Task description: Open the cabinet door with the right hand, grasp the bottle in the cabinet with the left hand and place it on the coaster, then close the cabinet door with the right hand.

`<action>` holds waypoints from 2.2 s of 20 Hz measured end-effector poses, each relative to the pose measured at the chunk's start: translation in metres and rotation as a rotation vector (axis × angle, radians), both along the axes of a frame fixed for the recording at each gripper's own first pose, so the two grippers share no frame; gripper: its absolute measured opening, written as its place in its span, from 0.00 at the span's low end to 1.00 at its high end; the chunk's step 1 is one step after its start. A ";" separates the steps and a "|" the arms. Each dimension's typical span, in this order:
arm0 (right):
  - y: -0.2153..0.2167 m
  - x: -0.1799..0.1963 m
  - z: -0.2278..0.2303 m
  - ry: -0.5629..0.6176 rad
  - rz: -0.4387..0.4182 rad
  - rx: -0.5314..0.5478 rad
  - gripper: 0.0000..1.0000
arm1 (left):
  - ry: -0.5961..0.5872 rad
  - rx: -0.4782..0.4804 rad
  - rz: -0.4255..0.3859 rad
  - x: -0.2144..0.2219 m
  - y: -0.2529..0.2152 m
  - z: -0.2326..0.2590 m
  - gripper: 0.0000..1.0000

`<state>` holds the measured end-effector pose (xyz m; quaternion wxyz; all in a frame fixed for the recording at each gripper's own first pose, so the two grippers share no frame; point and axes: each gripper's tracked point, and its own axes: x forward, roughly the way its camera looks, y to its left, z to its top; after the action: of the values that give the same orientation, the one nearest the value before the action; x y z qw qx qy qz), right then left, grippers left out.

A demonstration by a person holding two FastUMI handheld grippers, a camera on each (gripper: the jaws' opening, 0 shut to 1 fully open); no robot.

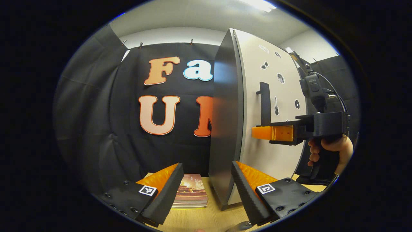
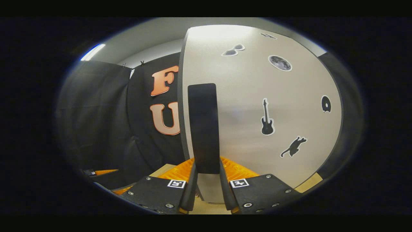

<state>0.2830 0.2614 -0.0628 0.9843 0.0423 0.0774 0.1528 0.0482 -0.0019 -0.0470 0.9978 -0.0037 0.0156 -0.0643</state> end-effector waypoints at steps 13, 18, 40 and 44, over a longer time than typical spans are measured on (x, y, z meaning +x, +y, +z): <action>0.004 0.001 -0.003 0.021 0.046 0.033 0.40 | 0.004 0.011 0.062 -0.012 0.003 0.004 0.97; -0.006 -0.032 0.013 -0.025 0.081 0.039 0.55 | 0.017 0.010 0.096 -0.024 -0.004 0.004 0.98; -0.141 -0.203 0.021 -0.117 -0.051 -0.030 0.93 | -0.007 0.024 0.157 -0.114 -0.048 0.030 0.97; -0.140 -0.212 0.027 -0.145 -0.093 -0.039 0.93 | -0.023 0.050 0.127 -0.111 -0.040 0.039 0.97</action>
<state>0.0707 0.1214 -0.0354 0.9940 0.0157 0.0068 0.1083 -0.0633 -0.0418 -0.0080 0.9998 0.0212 0.0055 -0.0005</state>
